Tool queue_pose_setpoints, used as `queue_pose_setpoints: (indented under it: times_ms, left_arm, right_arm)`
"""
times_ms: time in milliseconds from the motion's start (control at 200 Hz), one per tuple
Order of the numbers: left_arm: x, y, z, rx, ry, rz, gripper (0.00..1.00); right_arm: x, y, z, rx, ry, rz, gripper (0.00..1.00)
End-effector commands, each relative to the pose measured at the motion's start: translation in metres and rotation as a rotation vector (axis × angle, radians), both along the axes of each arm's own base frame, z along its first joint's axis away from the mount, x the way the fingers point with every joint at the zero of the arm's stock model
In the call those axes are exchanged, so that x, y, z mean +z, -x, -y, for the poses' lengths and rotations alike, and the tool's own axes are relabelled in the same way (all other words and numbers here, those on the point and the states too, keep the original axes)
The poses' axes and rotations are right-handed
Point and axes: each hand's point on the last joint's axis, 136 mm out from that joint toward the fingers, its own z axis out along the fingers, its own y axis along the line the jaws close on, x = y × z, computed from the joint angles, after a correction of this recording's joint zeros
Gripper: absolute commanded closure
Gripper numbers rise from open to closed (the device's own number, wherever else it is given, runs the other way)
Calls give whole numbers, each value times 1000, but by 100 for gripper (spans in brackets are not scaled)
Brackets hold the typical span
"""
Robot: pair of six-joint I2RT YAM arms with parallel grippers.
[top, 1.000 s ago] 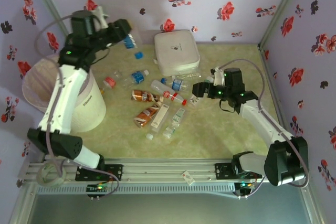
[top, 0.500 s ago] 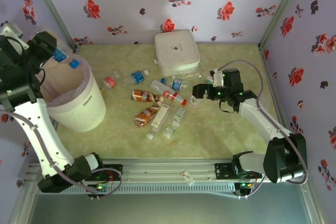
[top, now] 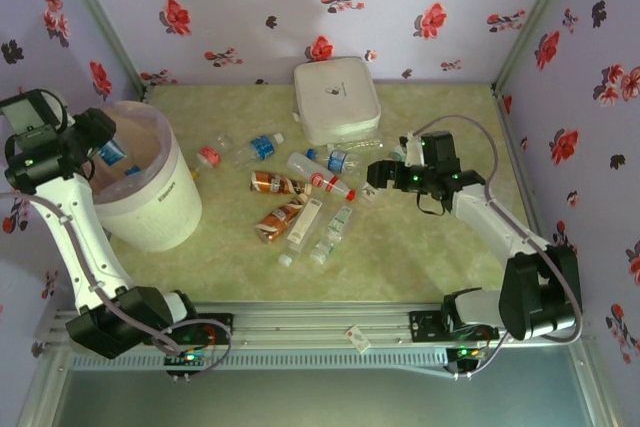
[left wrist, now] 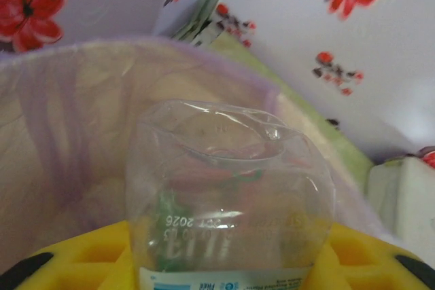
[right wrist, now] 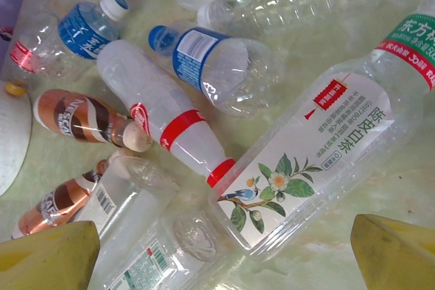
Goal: Put the plastic bottles in the bin
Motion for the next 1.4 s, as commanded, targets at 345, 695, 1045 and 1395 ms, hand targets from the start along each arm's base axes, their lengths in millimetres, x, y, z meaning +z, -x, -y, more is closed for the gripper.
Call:
queue_pose_setpoints:
  times_ms: [345, 695, 1045, 1395]
  left_arm:
    - [-117, -6, -1, -59, -66, -327, 100]
    - [-181, -9, 6, -98, -39, -462, 100]
    - [-225, -10, 7, -122, -2, -567, 100]
    - [-254, -6, 8, -149, 10, -653, 90]
  right_arm:
    - [-2, -7, 10, -53, 37, -1, 4]
    - [-1, -8, 13, -58, 51, 6, 4]
    - [-2, -6, 19, -92, 59, 2, 5]
    - [-4, -3, 28, -130, 70, 1, 4]
